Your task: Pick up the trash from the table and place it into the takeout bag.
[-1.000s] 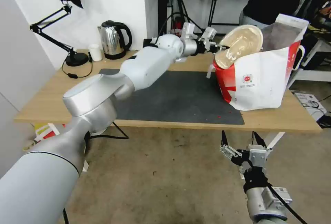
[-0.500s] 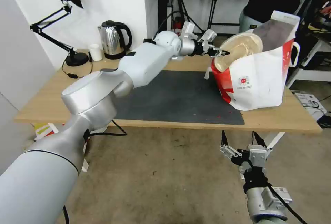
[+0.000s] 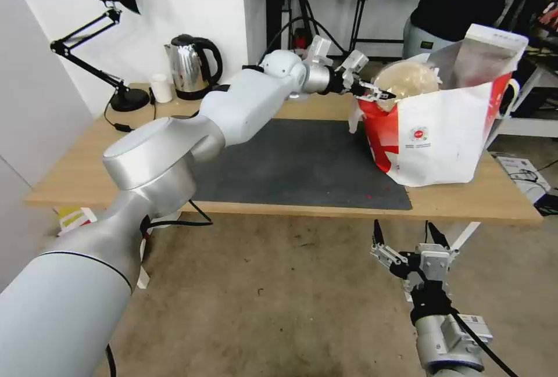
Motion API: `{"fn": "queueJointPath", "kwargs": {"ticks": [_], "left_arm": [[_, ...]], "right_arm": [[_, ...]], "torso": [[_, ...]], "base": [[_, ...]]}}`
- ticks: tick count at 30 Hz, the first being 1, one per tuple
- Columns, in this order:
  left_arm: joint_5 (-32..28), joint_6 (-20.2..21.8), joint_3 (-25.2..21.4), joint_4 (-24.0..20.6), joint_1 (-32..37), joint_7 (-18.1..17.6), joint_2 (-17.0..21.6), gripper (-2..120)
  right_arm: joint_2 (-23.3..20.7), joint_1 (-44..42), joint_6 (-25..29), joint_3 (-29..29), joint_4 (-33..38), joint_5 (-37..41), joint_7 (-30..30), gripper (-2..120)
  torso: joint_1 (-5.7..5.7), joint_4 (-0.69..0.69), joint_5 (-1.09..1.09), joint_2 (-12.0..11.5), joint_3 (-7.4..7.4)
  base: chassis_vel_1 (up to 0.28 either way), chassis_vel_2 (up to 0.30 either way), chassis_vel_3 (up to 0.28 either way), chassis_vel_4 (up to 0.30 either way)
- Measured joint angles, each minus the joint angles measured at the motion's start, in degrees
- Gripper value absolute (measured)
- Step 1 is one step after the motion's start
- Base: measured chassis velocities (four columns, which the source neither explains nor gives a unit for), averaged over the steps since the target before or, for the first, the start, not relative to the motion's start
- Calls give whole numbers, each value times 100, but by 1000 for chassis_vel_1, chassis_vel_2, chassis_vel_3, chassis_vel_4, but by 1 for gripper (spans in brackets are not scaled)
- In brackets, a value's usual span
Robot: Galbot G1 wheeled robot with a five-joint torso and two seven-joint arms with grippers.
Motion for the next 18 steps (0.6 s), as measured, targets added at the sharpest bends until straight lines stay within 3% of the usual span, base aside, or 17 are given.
{"fn": "queueJointPath", "kwargs": {"ticks": [3, 18], "left_arm": [[16, -11, 30, -6, -25, -6, 0, 99], [10, -15, 88, -20, -120, -71, 1, 100]], "right_arm": [[0, 0, 0, 0, 0, 0, 0, 100], [0, 0, 0, 0, 0, 0, 0, 100]], "torso": [[0, 0, 0, 0, 0], [0, 0, 0, 0, 0]], "base": [[0, 0, 0, 0], [0, 0, 0, 0]]}}
